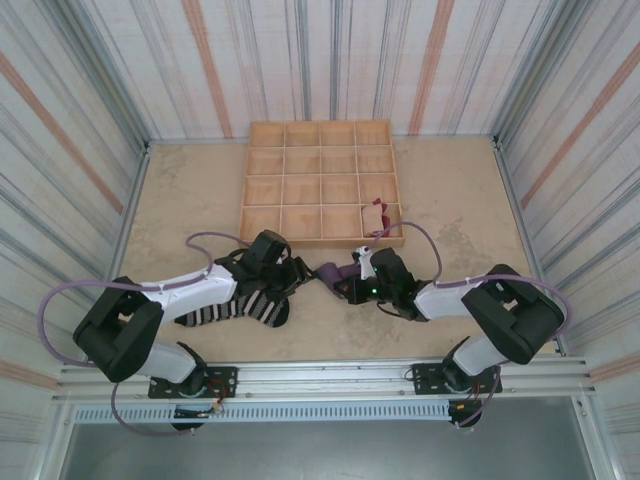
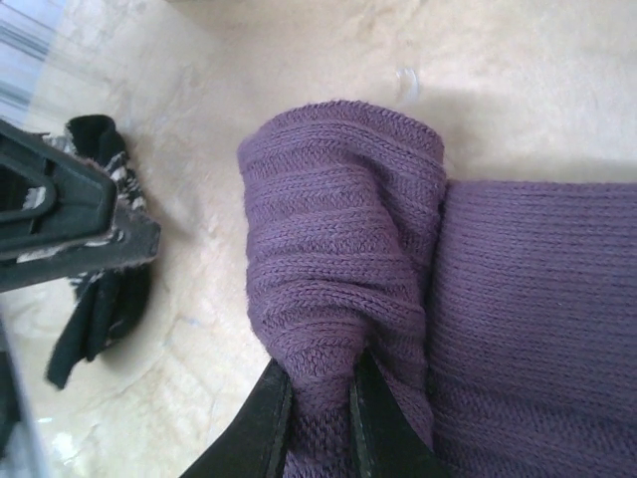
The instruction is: Roll the socks
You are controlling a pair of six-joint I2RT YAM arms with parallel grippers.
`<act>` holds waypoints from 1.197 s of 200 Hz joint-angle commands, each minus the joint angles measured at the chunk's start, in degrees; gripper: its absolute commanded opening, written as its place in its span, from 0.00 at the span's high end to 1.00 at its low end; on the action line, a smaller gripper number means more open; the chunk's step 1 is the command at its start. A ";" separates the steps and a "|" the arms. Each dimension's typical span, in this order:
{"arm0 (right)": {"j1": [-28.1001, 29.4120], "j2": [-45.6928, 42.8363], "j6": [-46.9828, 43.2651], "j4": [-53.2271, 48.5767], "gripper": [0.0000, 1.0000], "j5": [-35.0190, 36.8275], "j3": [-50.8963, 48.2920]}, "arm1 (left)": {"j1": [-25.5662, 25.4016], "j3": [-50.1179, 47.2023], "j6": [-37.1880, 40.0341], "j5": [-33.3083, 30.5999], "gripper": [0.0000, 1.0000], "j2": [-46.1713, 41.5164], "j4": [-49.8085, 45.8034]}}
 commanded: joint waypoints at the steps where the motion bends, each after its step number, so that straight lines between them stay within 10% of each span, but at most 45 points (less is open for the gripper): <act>1: -3.37 0.85 7.83 -12.55 1.00 -6.76 -5.05 | 0.39 -0.28 -0.55 -0.91 0.27 -1.21 -1.15; 94: -10.34 -0.36 31.04 -3.40 1.00 -9.87 -14.02 | -0.78 1.50 -0.11 -1.85 0.27 -0.61 -2.39; 239: -15.49 -41.52 38.36 -42.17 1.00 3.12 -21.02 | -13.04 13.75 2.73 -0.94 0.38 17.49 11.97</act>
